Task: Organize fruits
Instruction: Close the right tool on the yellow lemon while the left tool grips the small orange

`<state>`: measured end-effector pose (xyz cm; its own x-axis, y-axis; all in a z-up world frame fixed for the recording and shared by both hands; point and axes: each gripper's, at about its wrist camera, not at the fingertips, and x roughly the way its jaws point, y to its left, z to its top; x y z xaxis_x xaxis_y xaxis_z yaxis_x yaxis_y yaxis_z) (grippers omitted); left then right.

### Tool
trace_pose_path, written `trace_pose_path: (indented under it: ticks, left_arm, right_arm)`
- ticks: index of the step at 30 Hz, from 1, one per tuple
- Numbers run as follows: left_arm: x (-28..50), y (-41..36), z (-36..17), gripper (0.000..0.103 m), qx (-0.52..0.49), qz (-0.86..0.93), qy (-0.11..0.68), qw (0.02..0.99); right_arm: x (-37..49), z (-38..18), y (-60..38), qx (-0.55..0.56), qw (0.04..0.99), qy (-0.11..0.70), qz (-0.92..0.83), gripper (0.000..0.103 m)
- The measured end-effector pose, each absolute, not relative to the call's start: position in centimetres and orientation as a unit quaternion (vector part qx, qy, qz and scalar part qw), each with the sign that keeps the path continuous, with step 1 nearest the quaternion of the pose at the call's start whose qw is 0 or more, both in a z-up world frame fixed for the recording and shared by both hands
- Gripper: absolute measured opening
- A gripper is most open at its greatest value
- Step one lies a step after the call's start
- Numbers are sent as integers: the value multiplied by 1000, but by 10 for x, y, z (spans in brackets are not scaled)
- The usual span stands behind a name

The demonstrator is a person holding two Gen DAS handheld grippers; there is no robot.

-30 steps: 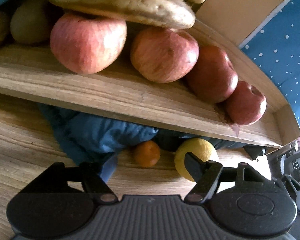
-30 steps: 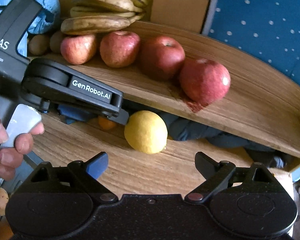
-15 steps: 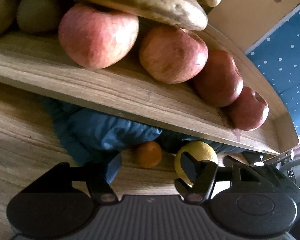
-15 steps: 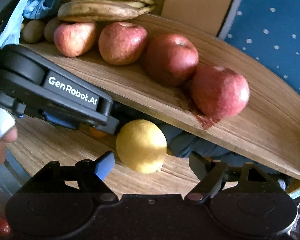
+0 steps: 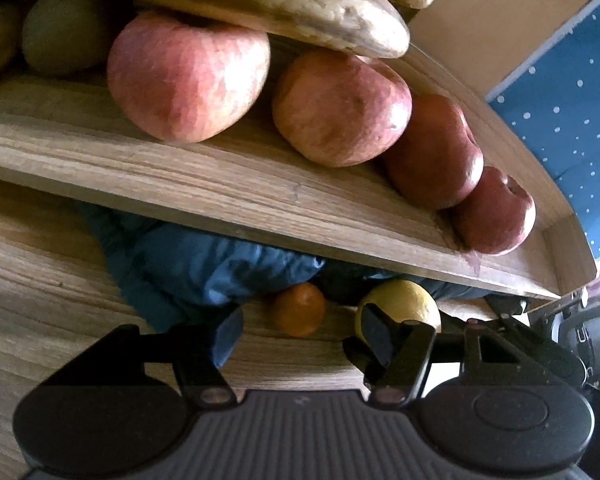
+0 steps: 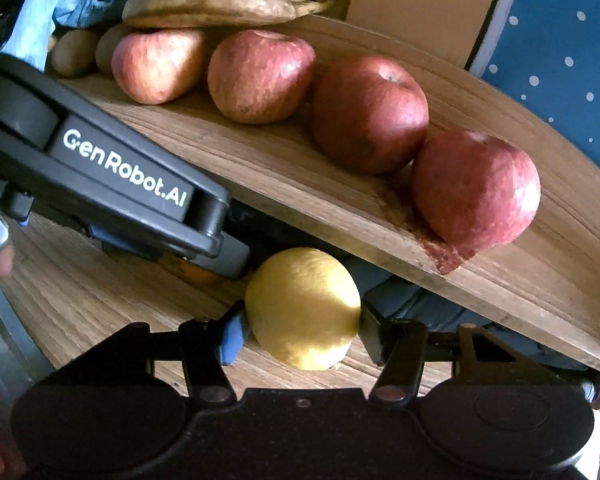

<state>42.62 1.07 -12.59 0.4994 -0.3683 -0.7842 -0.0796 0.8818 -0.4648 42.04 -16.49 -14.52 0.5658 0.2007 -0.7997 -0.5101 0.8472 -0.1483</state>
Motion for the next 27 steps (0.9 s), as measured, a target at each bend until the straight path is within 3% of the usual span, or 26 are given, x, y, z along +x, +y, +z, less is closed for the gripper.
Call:
trace_pose_path:
  ticks: [13,27]
  left_arm:
    - [427,0,-122,65,-200,-97,492,842]
    - [434,-10,-117,34,-168,-78,491,851]
  right_arm:
    - [398,-141,-200,-146,870,432,187,59]
    - [412,-142,-185,-144,871,434,179,60]
